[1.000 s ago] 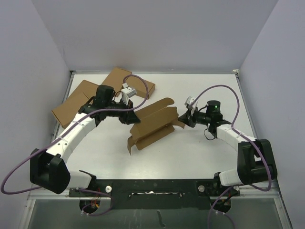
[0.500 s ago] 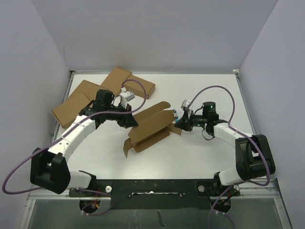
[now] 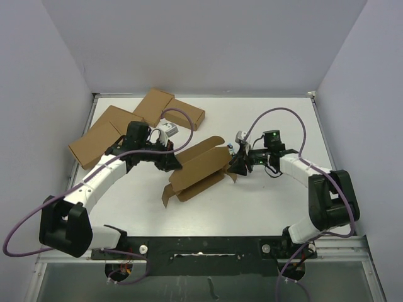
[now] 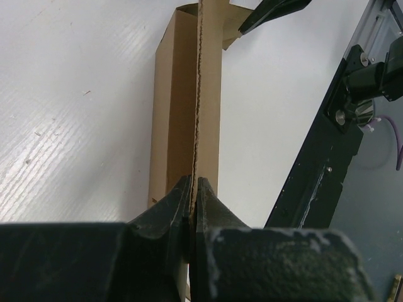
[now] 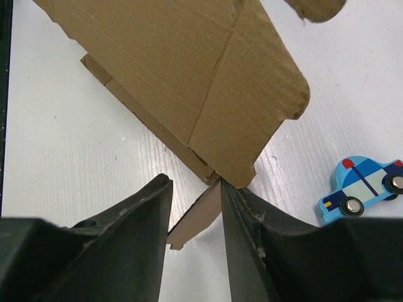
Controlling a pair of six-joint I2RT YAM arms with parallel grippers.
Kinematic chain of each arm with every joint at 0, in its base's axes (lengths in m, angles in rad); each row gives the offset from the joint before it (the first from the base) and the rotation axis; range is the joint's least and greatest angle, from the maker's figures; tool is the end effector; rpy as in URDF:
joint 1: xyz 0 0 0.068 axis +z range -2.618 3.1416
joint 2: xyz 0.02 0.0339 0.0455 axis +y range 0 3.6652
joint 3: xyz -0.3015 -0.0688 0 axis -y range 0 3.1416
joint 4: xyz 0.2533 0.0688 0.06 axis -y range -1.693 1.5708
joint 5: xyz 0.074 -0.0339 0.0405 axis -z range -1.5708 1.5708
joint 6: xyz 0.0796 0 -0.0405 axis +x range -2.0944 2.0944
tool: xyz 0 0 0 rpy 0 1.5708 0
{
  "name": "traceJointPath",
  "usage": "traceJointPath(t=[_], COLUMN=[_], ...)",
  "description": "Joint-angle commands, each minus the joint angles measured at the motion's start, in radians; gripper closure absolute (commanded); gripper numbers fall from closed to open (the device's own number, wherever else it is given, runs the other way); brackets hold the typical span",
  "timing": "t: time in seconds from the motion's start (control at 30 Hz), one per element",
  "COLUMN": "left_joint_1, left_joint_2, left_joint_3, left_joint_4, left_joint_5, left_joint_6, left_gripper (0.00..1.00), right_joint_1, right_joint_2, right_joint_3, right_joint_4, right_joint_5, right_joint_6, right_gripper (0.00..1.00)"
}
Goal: Fold the paper box
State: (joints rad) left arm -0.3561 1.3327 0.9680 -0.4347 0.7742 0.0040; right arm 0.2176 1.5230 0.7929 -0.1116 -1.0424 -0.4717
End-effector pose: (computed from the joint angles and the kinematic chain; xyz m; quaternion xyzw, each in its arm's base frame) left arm 0.2601 -0.1561 0.2783 0.2934 0.8187 -0.4054 0.2817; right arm 0.2882 0.1341 0.2053 -0.4408 0.7026 0.4223 0.3656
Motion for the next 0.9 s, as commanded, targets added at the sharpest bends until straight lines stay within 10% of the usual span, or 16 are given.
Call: traceJointPath(t=[0.0,0.53,0.73,0.87], left_joint_1=[0.005,0.016,0.017,0.017], left_joint_2=[-0.052,-0.059,-0.063,-0.065], left_joint_3=[-0.005,-0.014,-0.015,-0.016], left_joint_4=[0.030,0.039,0.042,0.043], left_joint_5=[0.006,0.020,0.029,0.035], left_joint_6=[0.030,0.034,0.036,0.035], left_gripper=[1.00,1.00,1.00,1.00], right_joint_1=[0.000,-0.118,-0.183,-0.199], right_joint_2=[0.008,0.041,0.025,0.016], right_joint_3=[0.073,0.238,0.267,0.257], right_joint_4=[-0.066,-0.397,-0.405,-0.189], right_joint_5=[-0.064,-0.187,-0.186,0.016], right_joint_6=[-0.045,-0.248,-0.249,0.035], right_gripper=[0.60,0.35,0.37,0.58])
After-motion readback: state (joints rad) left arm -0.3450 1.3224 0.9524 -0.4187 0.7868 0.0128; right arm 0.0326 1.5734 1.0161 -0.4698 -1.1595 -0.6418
